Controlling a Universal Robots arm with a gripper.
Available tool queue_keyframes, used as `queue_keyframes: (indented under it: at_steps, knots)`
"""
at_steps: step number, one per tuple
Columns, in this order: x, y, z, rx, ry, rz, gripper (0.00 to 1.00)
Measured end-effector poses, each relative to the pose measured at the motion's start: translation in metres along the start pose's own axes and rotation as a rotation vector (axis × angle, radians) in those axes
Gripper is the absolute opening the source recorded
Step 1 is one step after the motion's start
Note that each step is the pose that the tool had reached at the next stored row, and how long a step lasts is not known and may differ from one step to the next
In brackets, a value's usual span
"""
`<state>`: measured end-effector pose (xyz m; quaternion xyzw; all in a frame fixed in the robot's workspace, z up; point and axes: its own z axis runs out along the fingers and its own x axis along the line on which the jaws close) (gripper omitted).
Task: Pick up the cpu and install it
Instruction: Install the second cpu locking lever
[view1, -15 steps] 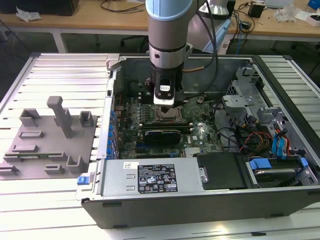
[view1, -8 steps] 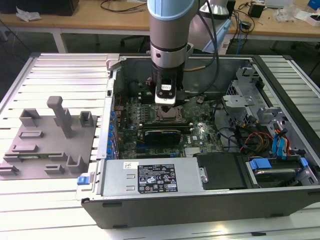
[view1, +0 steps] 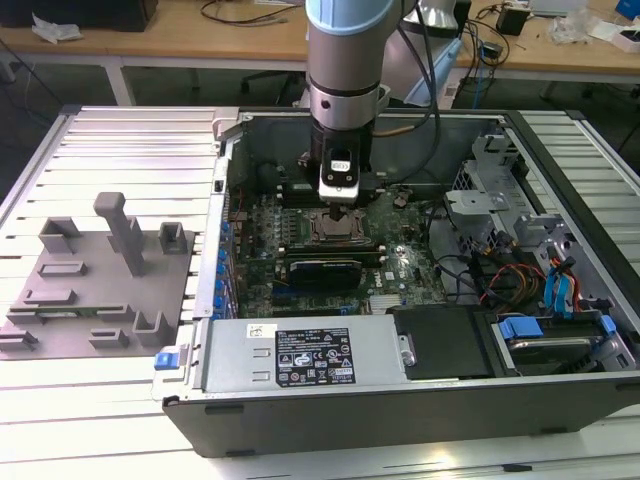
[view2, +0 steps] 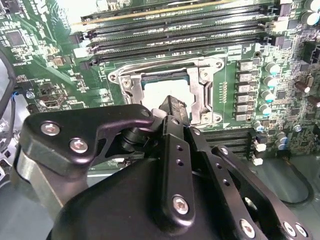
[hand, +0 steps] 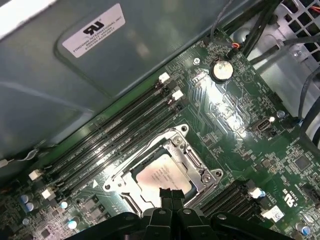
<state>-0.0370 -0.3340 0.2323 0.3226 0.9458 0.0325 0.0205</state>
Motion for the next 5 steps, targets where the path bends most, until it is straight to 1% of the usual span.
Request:
queue_keyframes:
  at_steps: [5]
  knots:
    - [-0.0001,0.0003,0.0001,-0.0001,-0.0003,0.000,0.11]
